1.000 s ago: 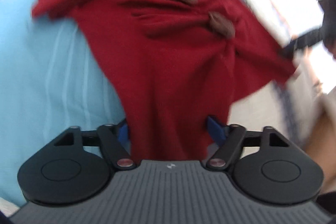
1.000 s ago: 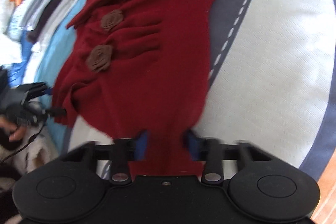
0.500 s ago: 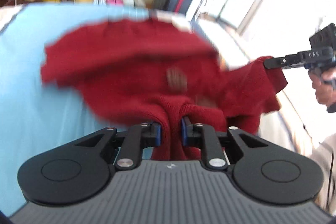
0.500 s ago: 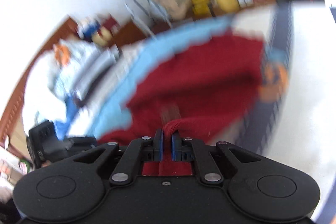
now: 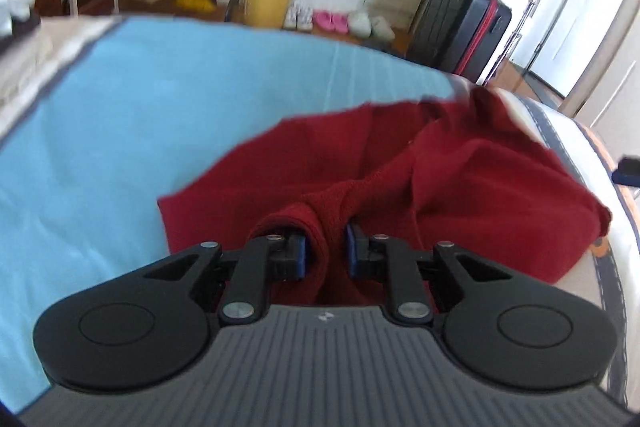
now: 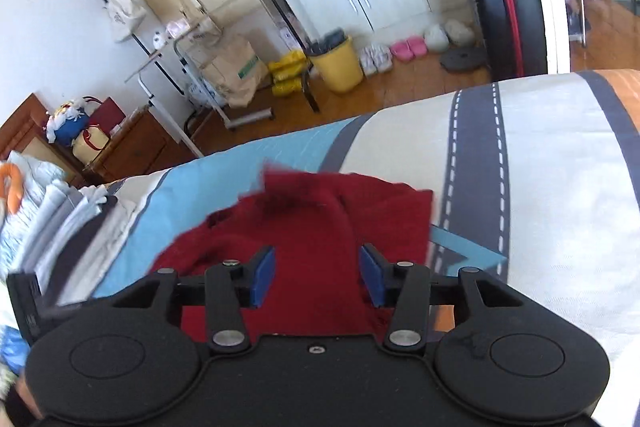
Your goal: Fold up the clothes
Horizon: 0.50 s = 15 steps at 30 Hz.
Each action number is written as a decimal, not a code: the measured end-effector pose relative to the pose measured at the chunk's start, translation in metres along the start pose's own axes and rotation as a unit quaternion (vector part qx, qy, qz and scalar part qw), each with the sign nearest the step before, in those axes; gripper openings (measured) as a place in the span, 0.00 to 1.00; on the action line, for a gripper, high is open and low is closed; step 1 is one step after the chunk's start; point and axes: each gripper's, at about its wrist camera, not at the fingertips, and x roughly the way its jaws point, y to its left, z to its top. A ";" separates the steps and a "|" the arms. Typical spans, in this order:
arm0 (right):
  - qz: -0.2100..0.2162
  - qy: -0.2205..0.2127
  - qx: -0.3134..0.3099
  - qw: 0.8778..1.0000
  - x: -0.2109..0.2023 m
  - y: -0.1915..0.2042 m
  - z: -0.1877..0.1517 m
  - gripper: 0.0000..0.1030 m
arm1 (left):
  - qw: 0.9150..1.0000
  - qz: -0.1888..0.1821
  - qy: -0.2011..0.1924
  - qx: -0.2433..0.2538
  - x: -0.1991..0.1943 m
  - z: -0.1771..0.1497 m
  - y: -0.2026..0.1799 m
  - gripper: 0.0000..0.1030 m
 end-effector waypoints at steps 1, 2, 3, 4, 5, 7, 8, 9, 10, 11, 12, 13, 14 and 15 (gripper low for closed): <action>0.002 0.001 -0.009 1.000 0.005 -0.002 -0.005 0.51 | 1.000 -0.009 -0.008 -0.002 -0.001 0.002 0.000 0.17; 0.004 0.006 -0.015 1.000 0.011 -0.004 -0.007 0.51 | 1.000 -0.018 -0.016 -0.004 -0.002 0.004 0.001 0.17; 0.007 0.009 -0.023 1.000 0.017 -0.004 -0.007 0.51 | 0.999 -0.026 -0.024 -0.007 -0.003 0.006 0.001 0.17; 0.010 0.013 -0.030 0.999 0.023 -0.004 -0.007 0.51 | 0.999 -0.035 -0.032 -0.009 -0.003 0.008 0.002 0.17; 0.013 0.016 -0.038 0.999 0.029 -0.003 -0.006 0.51 | 0.998 -0.044 -0.041 -0.011 -0.004 0.010 0.002 0.17; 0.014 0.016 -0.045 0.999 0.037 -0.002 -0.006 0.51 | 0.996 -0.059 -0.062 -0.008 -0.010 0.013 0.003 0.17; 0.012 0.015 -0.048 0.999 0.040 -0.001 -0.006 0.51 | 0.995 -0.065 -0.070 -0.009 -0.012 0.014 0.005 0.17; 0.008 0.016 -0.056 0.998 0.043 -0.001 -0.008 0.51 | 0.995 -0.073 -0.074 -0.015 -0.012 0.016 0.008 0.17; 0.005 0.016 -0.063 0.998 0.047 -0.001 -0.009 0.51 | 0.994 -0.079 -0.076 -0.022 -0.011 0.017 0.012 0.17; 0.005 0.015 -0.066 0.998 0.049 -0.002 -0.011 0.51 | 0.994 -0.083 -0.071 -0.030 -0.009 0.019 0.015 0.17; 0.007 0.014 -0.069 0.998 0.051 -0.002 -0.013 0.52 | 0.994 -0.081 -0.059 -0.034 -0.004 0.020 0.017 0.17; 0.014 0.013 -0.068 0.998 0.052 -0.002 -0.013 0.54 | 0.995 -0.078 -0.047 -0.038 0.000 0.021 0.020 0.17; 0.022 0.012 -0.067 0.997 0.052 -0.002 -0.013 0.54 | 0.996 -0.073 -0.034 -0.040 0.003 0.020 0.021 0.17; 0.029 0.010 -0.067 0.997 0.053 -0.003 -0.013 0.54 | 0.996 -0.072 -0.026 -0.045 0.008 0.018 0.023 0.17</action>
